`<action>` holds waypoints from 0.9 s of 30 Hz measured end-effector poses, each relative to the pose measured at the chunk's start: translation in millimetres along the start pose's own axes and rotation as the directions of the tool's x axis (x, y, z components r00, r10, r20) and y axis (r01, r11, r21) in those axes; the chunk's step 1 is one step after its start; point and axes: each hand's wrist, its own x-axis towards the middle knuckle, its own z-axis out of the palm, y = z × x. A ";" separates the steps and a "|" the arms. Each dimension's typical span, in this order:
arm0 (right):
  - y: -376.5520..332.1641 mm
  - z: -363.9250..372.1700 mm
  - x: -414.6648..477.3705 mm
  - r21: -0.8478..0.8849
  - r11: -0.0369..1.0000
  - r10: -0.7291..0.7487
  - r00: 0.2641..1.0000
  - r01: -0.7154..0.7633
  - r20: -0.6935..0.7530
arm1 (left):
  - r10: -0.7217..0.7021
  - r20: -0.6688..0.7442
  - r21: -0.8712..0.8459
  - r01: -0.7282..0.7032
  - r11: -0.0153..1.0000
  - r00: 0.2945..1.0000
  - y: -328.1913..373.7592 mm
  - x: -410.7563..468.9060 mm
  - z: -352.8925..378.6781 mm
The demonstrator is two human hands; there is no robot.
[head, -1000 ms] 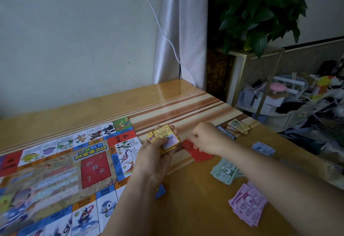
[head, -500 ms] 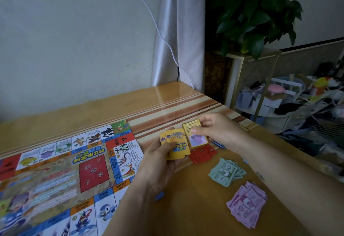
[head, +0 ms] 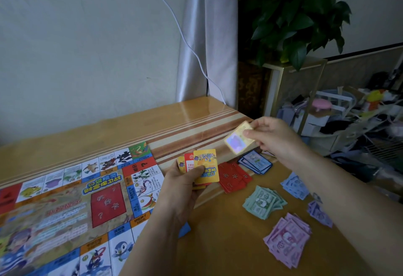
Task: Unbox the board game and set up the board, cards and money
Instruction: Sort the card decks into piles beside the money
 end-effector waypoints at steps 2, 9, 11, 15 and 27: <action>8.8 -8.7 7.3 -0.030 1.000 -0.009 0.994 0.006 -0.106 | -0.013 -0.030 -0.021 0.013 1.000 0.999 -0.9 0.0 -0.1; 66.7 -34.2 33.2 -0.223 0.967 0.055 0.956 -0.123 -0.286 | -0.075 -0.038 -0.059 0.073 0.996 0.996 -7.5 1.1 7.3; 77.4 -35.6 40.2 -0.377 0.911 0.026 0.938 -0.164 -0.346 | -0.088 -0.036 -0.066 0.085 0.994 0.995 -9.1 0.6 9.5; 85.2 -32.3 43.5 -0.561 0.782 0.034 0.917 -0.272 -0.397 | -0.091 -0.038 -0.082 0.088 0.993 0.995 -9.6 0.1 9.9; -7.7 17.7 4.5 -0.326 0.944 0.103 0.905 0.042 0.413 | -0.091 0.037 -0.003 0.091 0.996 0.995 -11.8 -2.8 16.3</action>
